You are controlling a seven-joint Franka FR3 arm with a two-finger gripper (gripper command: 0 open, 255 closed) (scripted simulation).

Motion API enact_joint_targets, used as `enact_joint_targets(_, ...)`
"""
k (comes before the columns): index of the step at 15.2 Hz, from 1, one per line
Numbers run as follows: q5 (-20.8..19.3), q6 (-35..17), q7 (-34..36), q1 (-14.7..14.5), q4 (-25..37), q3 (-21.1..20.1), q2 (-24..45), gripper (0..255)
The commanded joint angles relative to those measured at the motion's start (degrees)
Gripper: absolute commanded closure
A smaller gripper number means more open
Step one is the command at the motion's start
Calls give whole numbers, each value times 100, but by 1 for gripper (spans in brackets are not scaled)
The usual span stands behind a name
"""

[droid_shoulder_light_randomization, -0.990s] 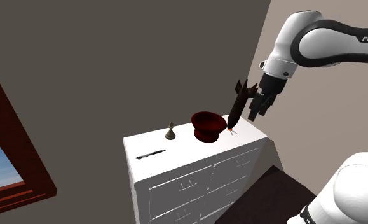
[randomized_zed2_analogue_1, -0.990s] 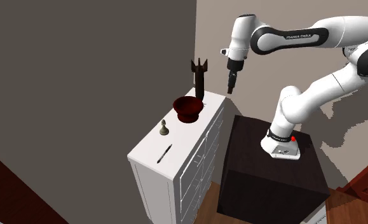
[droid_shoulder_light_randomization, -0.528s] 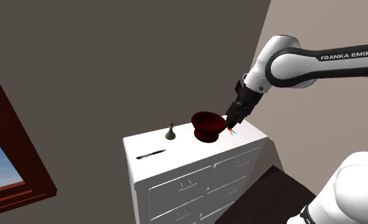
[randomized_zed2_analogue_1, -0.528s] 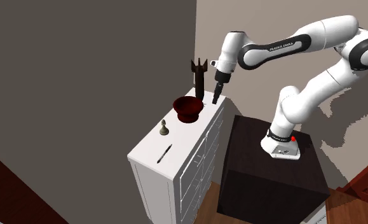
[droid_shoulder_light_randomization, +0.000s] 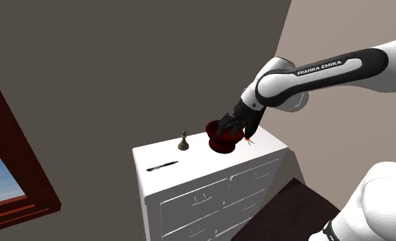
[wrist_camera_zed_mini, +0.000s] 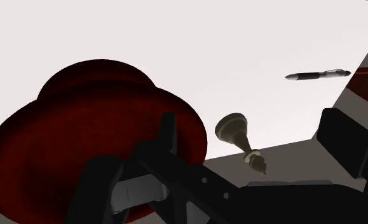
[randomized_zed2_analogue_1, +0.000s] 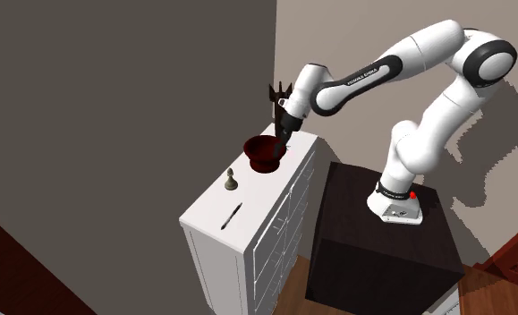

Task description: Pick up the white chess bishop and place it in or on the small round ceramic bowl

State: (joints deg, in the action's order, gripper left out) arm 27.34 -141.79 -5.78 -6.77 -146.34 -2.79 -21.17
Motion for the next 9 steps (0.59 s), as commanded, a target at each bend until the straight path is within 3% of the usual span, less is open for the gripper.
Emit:
enact_joint_targets(1,384,-473,-189,-159,194,44,445,0)
enact_joint_targets(9,2568,-1737,-1617,-722,1377,158,2164,0)
